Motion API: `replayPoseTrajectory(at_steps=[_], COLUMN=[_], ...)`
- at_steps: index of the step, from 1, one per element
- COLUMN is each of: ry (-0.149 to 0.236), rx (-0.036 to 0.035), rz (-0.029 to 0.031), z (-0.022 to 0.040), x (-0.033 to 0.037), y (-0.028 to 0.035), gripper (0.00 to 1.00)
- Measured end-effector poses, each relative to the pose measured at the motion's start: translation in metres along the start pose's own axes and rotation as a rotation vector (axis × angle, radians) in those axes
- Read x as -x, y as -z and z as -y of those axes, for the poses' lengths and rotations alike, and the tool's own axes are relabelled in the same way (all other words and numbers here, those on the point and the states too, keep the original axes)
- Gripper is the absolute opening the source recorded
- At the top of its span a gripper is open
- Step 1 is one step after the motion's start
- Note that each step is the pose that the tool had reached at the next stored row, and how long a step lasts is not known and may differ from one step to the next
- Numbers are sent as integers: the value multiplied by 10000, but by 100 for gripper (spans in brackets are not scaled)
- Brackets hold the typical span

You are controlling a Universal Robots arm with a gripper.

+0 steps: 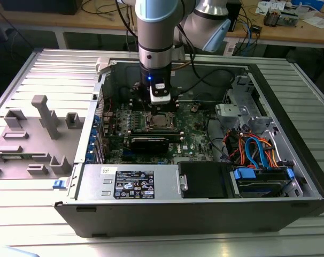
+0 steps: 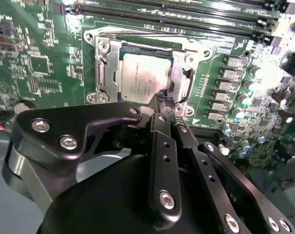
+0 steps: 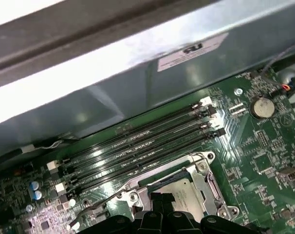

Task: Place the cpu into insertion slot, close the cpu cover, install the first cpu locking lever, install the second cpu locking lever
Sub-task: 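Close the cpu cover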

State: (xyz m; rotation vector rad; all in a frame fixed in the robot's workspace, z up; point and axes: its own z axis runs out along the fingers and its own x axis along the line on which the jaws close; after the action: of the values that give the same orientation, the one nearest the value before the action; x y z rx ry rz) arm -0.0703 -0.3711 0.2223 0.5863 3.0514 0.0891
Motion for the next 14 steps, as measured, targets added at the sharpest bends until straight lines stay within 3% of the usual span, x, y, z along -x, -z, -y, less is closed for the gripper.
replayPoseTrajectory(at_steps=[5,8,11,12,13,14], ry=[1060,1900,2388,2745,3042,3141], rx=[16,-18,-15,-10,-20,-94], rz=[-66,-108,-134,-154,-171,-174], z=[1,1,1,1,1,1], x=[0,0,0,-1,0,-1], y=[-7,-12,-16,-19,-23,-23], gripper=[11,11,11,11,11,11])
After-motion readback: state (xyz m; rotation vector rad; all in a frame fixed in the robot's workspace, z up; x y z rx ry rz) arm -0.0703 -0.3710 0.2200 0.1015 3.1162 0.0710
